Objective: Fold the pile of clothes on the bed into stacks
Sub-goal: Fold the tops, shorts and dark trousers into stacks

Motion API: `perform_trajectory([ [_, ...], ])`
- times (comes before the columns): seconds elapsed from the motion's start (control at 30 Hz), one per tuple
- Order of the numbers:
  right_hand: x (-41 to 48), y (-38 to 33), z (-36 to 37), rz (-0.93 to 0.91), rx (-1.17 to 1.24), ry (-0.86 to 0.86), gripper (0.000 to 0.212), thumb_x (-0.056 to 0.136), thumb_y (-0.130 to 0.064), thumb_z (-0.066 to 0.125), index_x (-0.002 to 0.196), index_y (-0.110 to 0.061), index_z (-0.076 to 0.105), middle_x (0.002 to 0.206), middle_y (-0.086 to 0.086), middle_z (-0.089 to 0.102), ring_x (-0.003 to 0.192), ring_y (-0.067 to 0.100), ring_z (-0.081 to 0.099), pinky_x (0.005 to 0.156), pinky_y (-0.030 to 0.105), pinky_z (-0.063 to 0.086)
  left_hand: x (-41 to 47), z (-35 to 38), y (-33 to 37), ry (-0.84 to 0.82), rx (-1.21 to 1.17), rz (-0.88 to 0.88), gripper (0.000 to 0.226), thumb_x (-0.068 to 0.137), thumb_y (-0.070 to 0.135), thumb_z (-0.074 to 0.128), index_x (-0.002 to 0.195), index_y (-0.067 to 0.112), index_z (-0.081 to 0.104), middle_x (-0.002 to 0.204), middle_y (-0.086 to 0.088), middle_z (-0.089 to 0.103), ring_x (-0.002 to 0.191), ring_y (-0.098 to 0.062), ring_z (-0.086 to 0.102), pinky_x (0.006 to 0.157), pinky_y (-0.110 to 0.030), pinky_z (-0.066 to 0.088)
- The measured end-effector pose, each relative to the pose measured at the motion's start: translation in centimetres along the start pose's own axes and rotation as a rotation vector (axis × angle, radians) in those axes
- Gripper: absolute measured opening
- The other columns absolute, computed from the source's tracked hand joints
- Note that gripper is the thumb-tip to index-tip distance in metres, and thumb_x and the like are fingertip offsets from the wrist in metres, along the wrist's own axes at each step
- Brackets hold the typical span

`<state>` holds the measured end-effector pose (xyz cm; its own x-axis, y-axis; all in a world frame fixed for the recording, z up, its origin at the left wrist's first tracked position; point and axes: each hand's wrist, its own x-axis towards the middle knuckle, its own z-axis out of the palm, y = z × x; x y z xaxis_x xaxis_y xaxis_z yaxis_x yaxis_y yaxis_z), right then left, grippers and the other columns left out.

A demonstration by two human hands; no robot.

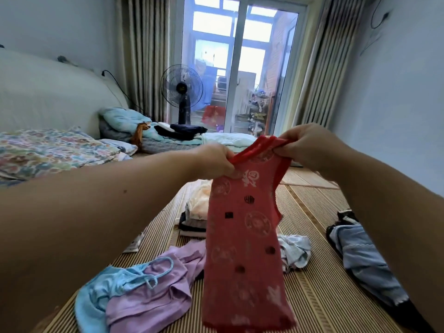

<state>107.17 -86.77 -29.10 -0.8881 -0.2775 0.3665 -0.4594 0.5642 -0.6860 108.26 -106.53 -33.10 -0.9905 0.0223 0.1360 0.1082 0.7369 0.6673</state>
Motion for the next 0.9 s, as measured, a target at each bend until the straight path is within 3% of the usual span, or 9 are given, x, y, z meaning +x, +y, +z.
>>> perform_trajectory([
  [0.07,1.3,0.4,-0.1,-0.005,0.047,0.051,0.009,0.088,-0.005,0.066,0.085,-0.012,0.070,0.075,0.004,0.067,0.061,0.009,0.060,0.046,0.012,0.046,1.7,0.0,0.9,0.141,0.110,0.033,0.008,0.082,0.025,0.075,0.090,0.025,0.075,0.084,0.001,0.073,0.079,-0.016,0.068,0.072,-0.027,0.057],
  [0.17,2.7,0.5,-0.7,-0.048,0.165,0.137,0.014,0.090,-0.006,0.065,0.080,-0.016,0.067,0.082,0.008,0.069,0.066,0.012,0.066,0.057,0.018,0.056,3.2,-0.3,2.4,0.273,0.220,0.108,0.016,0.085,0.029,0.070,0.098,0.022,0.075,0.080,0.005,0.067,0.067,-0.010,0.061,0.052,-0.019,0.043],
  [0.23,2.6,0.5,-1.1,-0.108,0.208,0.162,0.010,0.088,-0.007,0.067,0.082,-0.015,0.068,0.080,0.007,0.069,0.061,0.006,0.067,0.055,0.017,0.054,3.5,-0.6,2.6,0.312,0.221,0.153,0.016,0.087,0.029,0.068,0.099,0.020,0.074,0.085,0.001,0.070,0.073,-0.015,0.065,0.053,-0.020,0.044],
  [0.33,0.9,1.2,-1.1,-0.123,0.187,0.075,0.008,0.087,-0.011,0.069,0.082,-0.017,0.070,0.076,0.002,0.070,0.062,0.004,0.066,0.062,0.018,0.056,2.2,0.1,1.6,0.328,0.317,0.207,0.010,0.086,0.030,0.065,0.089,0.023,0.071,0.074,0.005,0.064,0.067,-0.013,0.061,0.052,-0.021,0.041],
  [0.53,-6.2,5.7,2.8,0.004,-0.006,-0.234,0.010,0.083,-0.013,0.072,0.081,-0.023,0.073,0.067,-0.008,0.072,0.060,-0.002,0.063,0.055,0.012,0.049,-3.8,6.5,-5.0,0.167,0.354,0.203,0.005,0.072,0.028,0.069,0.073,0.024,0.067,0.057,0.011,0.053,0.057,-0.005,0.050,0.047,-0.018,0.032],
  [0.6,-9.1,7.9,4.9,0.094,-0.036,-0.378,0.008,0.082,-0.014,0.073,0.082,-0.021,0.075,0.075,-0.003,0.074,0.067,0.007,0.067,0.065,0.019,0.055,-6.1,9.5,-7.6,0.055,0.367,0.186,0.016,0.067,0.033,0.069,0.081,0.025,0.069,0.056,0.014,0.050,0.059,-0.007,0.049,0.049,-0.014,0.031],
  [0.67,-11.8,9.9,7.2,0.166,-0.048,-0.508,0.010,0.081,-0.007,0.071,0.079,-0.017,0.074,0.081,0.006,0.074,0.073,0.019,0.070,0.077,0.035,0.058,-8.5,12.6,-10.0,-0.080,0.429,0.174,0.019,0.067,0.030,0.066,0.085,0.025,0.068,0.063,0.014,0.049,0.069,-0.011,0.052,0.055,-0.021,0.036],
  [0.73,-14.1,11.8,9.2,0.249,-0.016,-0.588,0.016,0.081,-0.001,0.069,0.075,-0.015,0.073,0.076,0.007,0.072,0.071,0.018,0.068,0.079,0.041,0.059,-10.8,15.3,-12.0,-0.180,0.466,0.142,0.013,0.071,0.027,0.065,0.083,0.021,0.062,0.068,0.011,0.050,0.073,-0.013,0.052,0.059,-0.027,0.039],
  [0.9,-17.2,15.4,11.2,0.464,0.187,-0.792,0.015,0.083,-0.003,0.067,0.079,-0.016,0.072,0.077,0.003,0.073,0.070,0.013,0.069,0.068,0.025,0.055,-14.9,18.5,-14.9,-0.395,0.310,0.141,0.017,0.077,0.030,0.066,0.090,0.021,0.062,0.083,0.005,0.064,0.077,-0.012,0.058,0.066,-0.025,0.043],
])
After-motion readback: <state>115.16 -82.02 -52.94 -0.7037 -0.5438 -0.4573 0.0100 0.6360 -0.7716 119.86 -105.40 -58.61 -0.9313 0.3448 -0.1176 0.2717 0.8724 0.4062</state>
